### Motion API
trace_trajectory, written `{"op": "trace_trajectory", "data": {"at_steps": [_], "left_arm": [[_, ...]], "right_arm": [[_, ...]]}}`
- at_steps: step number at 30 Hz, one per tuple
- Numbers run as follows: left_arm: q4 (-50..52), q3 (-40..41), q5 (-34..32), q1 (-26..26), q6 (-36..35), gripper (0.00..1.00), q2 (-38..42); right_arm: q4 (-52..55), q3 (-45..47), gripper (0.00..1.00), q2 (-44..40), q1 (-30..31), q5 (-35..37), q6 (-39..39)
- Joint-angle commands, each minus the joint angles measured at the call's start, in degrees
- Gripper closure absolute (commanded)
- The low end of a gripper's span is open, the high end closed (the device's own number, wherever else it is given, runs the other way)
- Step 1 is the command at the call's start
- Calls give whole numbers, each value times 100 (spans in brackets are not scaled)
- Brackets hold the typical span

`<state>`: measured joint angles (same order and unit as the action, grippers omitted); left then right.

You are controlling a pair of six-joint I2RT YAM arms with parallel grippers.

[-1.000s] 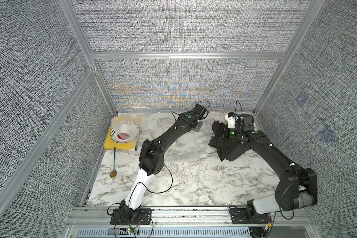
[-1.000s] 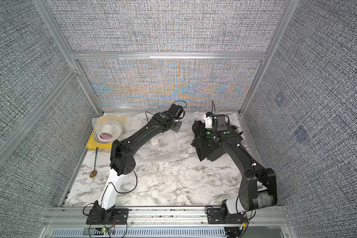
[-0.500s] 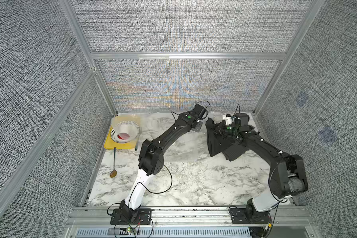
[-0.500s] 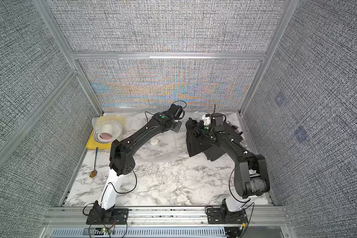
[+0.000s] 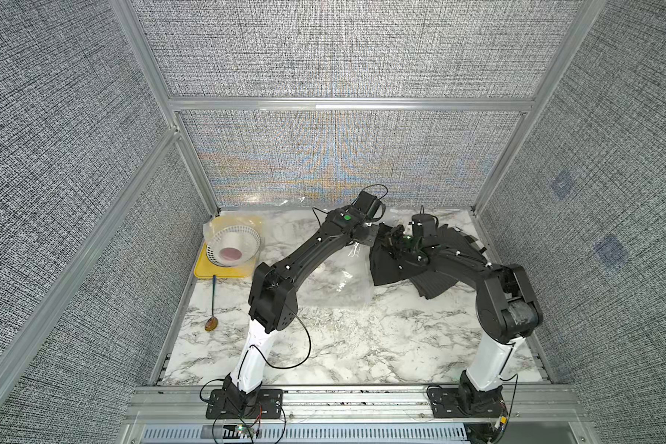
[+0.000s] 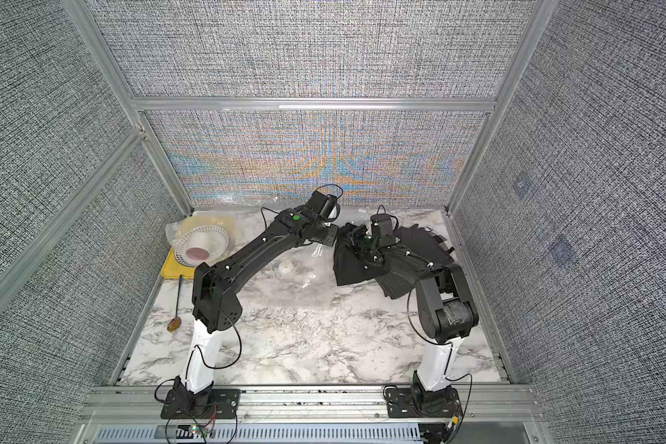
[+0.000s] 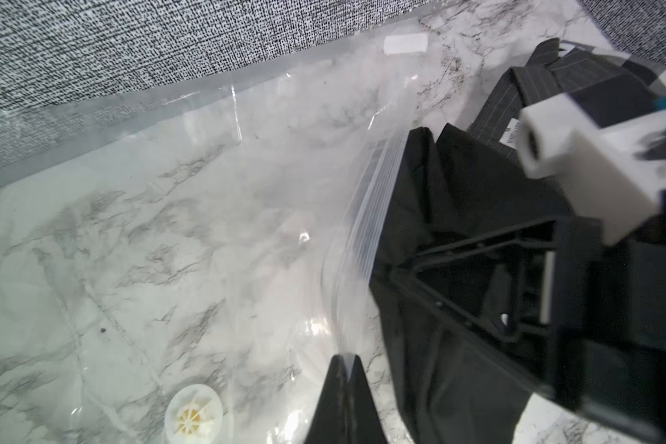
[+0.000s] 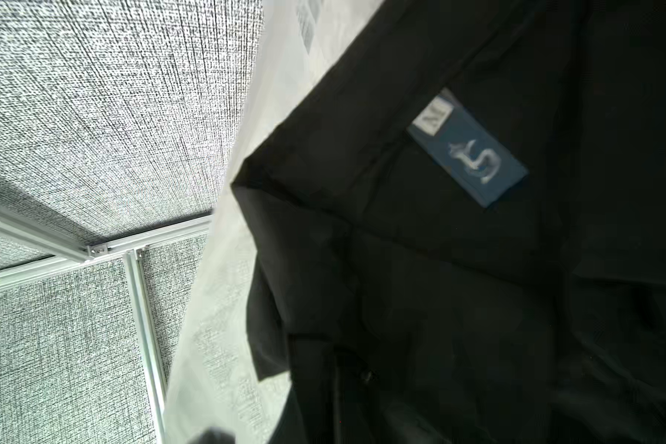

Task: Place the folded shirt into the vacuum bag
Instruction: Place the shirt in the vacuum bag.

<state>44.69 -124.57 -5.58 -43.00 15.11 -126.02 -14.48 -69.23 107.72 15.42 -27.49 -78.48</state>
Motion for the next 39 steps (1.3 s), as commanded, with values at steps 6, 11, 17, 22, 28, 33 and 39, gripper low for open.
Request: {"op": "trace_trajectory", "data": {"at_steps": [6, 11, 17, 22, 28, 33, 39], "left_arm": [[-212, 60, 508, 5, 215, 100, -177], [-272, 36, 231, 13, 257, 100, -264], [-267, -130, -181, 29, 301, 100, -360], [-300, -247, -164, 63, 337, 100, -419], [-303, -329, -59, 82, 342, 100, -534], [-294, -330, 38, 81, 373, 100, -656], [-260, -274, 140, 95, 412, 100, -660]], "right_arm": [[-15, -488, 100, 526, 60, 695, 189], [285, -1108, 76, 873, 88, 83, 1579], [-117, -429, 9, 243, 57, -4, 2486], [349, -266, 8, -149, -48, -29, 3104], [1593, -201, 11, -493, -291, 418, 4593], [1958, 43, 17, -455, -457, -190, 5352], [2230, 126, 27, -17, 151, -335, 5743]]}}
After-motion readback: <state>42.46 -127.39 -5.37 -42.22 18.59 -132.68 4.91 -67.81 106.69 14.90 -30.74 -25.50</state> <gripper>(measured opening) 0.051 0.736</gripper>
